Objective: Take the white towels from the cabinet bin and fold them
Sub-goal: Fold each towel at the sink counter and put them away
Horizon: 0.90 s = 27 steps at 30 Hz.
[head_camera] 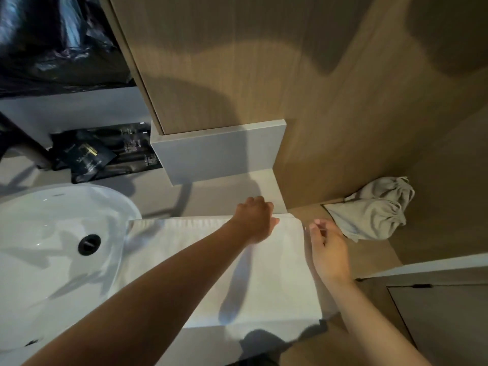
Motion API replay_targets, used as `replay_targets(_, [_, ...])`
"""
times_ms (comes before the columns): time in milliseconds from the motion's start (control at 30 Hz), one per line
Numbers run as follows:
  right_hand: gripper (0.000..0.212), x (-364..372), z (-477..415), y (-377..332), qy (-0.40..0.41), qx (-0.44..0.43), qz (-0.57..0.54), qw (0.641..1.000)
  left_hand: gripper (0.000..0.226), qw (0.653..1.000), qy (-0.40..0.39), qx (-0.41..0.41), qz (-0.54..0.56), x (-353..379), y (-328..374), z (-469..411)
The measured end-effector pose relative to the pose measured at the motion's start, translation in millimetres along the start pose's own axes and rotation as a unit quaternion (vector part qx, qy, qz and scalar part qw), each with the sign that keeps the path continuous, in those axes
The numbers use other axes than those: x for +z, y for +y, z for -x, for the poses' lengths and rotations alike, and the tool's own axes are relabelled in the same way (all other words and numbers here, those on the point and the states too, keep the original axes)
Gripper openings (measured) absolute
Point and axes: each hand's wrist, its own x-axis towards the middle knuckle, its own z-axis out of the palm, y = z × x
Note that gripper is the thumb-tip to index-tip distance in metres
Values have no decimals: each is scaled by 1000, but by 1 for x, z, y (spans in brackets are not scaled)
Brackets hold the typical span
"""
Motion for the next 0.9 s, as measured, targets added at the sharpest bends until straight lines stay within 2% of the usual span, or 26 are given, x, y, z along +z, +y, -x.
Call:
replay_targets(100, [11, -25, 22, 29, 19, 79, 4, 997, 49, 1000, -16, 3, -17, 0, 18, -11])
replay_targets(167, [9, -34, 35, 49, 0, 126, 1, 992, 51, 1000, -13, 7, -27, 2, 29, -16])
replay_targets(300, [45, -36, 47, 80, -121, 228, 5, 966, 61, 993, -25, 14, -117, 6, 52, -24])
replay_targets(367, [60, -39, 46, 83, -157, 283, -27, 946, 62, 989, -40, 11, -141, 3, 63, -28])
replay_targets(433, [68, -43, 43, 84, -169, 355, -107, 913, 60, 987, -52, 9, -151, 2, 71, -32])
replay_targets(533, [63, -43, 40, 90, -174, 426, -290, 839, 62, 981, -62, -2, -183, 2, 74, -39])
replay_targets(633, [67, -43, 40, 102, -129, 440, -354, 815, 66, 981, -78, -21, -177, 6, 73, -51])
replay_targets(667, [62, -45, 40, 104, -117, 451, -373, 802, 67, 983, -84, -32, -158, 6, 72, -54])
replay_targets(767, [30, -59, 41, 103, -128, 485, -449, 739, 65, 991, -101, -37, -75, 2, 70, -59])
replay_targets(900, [24, -72, 46, 93, -143, 485, -553, 662, 56, 992, -126, -1, 23, -9, 70, -58])
